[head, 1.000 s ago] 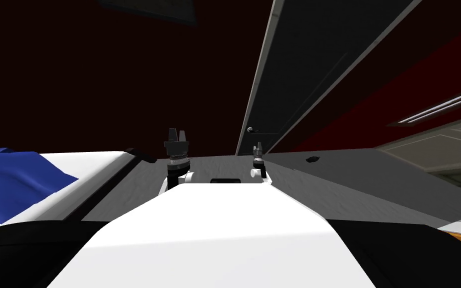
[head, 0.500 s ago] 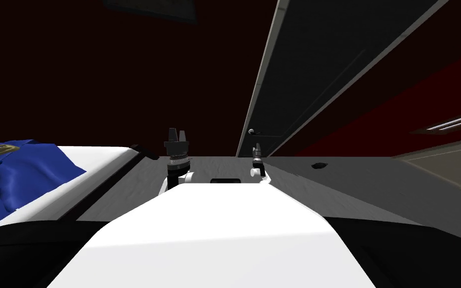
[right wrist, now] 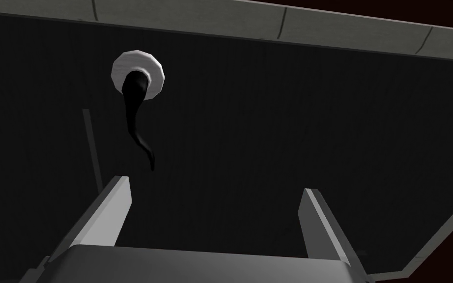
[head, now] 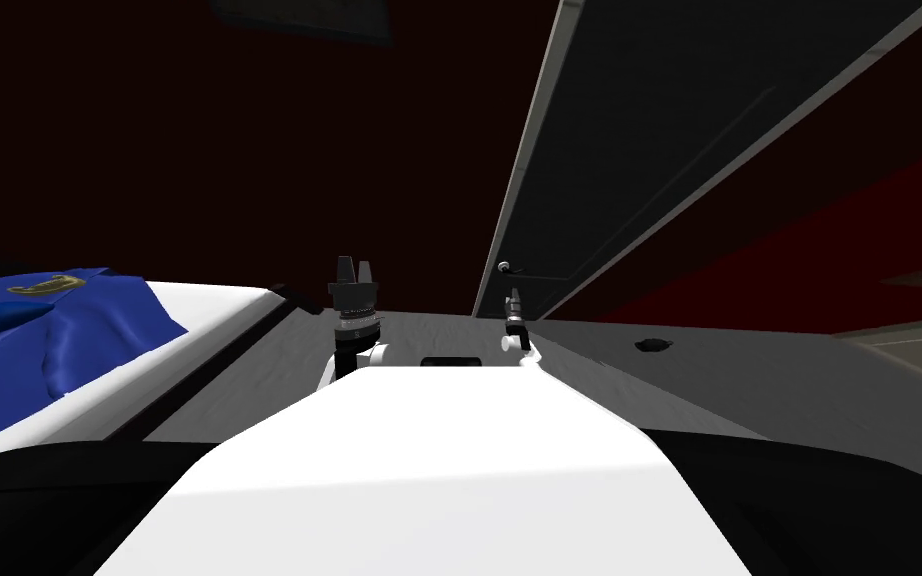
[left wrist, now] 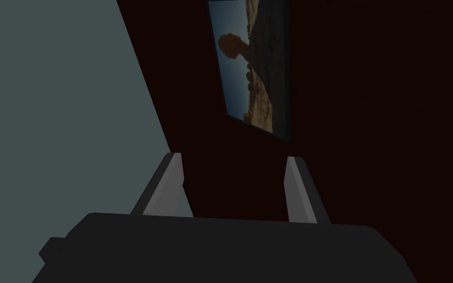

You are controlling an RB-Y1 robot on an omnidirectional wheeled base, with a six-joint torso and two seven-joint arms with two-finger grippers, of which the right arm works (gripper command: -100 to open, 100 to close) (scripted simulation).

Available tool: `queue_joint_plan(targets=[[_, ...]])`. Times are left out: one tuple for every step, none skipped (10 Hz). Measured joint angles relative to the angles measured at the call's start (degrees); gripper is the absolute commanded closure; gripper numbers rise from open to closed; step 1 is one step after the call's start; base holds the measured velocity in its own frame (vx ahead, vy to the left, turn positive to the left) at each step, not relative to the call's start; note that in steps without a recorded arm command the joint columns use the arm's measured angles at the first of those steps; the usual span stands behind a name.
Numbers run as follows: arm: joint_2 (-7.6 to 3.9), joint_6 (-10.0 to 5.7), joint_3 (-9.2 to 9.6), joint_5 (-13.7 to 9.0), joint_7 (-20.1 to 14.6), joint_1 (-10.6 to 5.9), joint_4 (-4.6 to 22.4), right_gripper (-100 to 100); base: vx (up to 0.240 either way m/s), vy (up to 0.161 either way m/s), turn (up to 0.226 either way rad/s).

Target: Pull the door open

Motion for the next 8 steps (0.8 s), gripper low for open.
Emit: queue_joint_plan(targets=[[-0.22,-0.20,0.17,-0.44,0.10,-0.52,1.55,-100,0.050,-0.083,0.112],[-0.65,-0.07,0.22,-0.96,0.10,-1.16,2.76,-100,0.055,-0.090,0.093],[-0.91,-0.19,0.37,-1.39,0.09,-1.90,4.45,-100,0.052,-0.106,0.099],[-1.10,-0.19,0.46,-1.84,0.21,-2.43,5.69,-100,0.036,-0.101,0.117],[-1.38,-0.31,0.60,-2.26,0.24,-3.09,7.25,-100,0.053,-0.100,0.087],[-1.57,-0.22,0.65,-2.69,0.36,-3.60,8.30,-100,0.057,-0.111,0.086],[-1.75,-0.37,0.79,-3.05,0.40,-4.39,9.96,-100,0.049,-0.100,0.105],[-1.99,-0.67,0.95,-3.42,0.33,-5.15,11.67,-100,0.055,-0.109,0.105]])
